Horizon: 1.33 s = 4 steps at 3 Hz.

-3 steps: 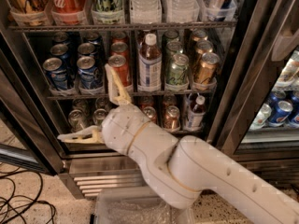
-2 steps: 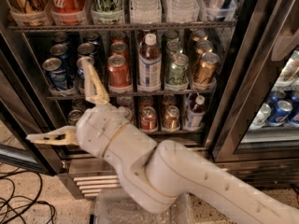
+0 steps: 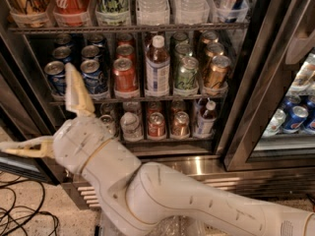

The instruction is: Pick green can from top shelf of fridge

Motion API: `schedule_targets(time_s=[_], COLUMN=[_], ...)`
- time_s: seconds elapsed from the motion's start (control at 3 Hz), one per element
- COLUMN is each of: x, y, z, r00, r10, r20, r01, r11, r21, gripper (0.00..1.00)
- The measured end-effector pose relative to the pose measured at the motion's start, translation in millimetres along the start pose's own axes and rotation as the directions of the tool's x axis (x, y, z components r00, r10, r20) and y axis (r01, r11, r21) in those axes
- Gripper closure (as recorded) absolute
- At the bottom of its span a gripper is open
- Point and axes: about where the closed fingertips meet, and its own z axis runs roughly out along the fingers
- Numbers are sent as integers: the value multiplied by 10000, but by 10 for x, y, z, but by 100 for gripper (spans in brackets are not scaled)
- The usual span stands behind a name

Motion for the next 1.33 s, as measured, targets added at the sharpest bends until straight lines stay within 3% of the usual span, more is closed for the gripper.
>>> schedule_targets(time_s=[0.33, 0.67, 1.0, 1.33], x=[14, 217, 480, 534], y=[-15, -148, -645, -1141], z=[-14, 38, -61, -349], r00=[9998, 9944, 9742, 9466], r10=[-25, -478, -917, -1316], r20=[-174, -941, -2060, -2942], r01=[35, 642, 1623, 2729], r11=[9984, 9816, 9194, 8128], r21=[564, 1798, 3582, 5146], gripper=[0, 0, 0, 0])
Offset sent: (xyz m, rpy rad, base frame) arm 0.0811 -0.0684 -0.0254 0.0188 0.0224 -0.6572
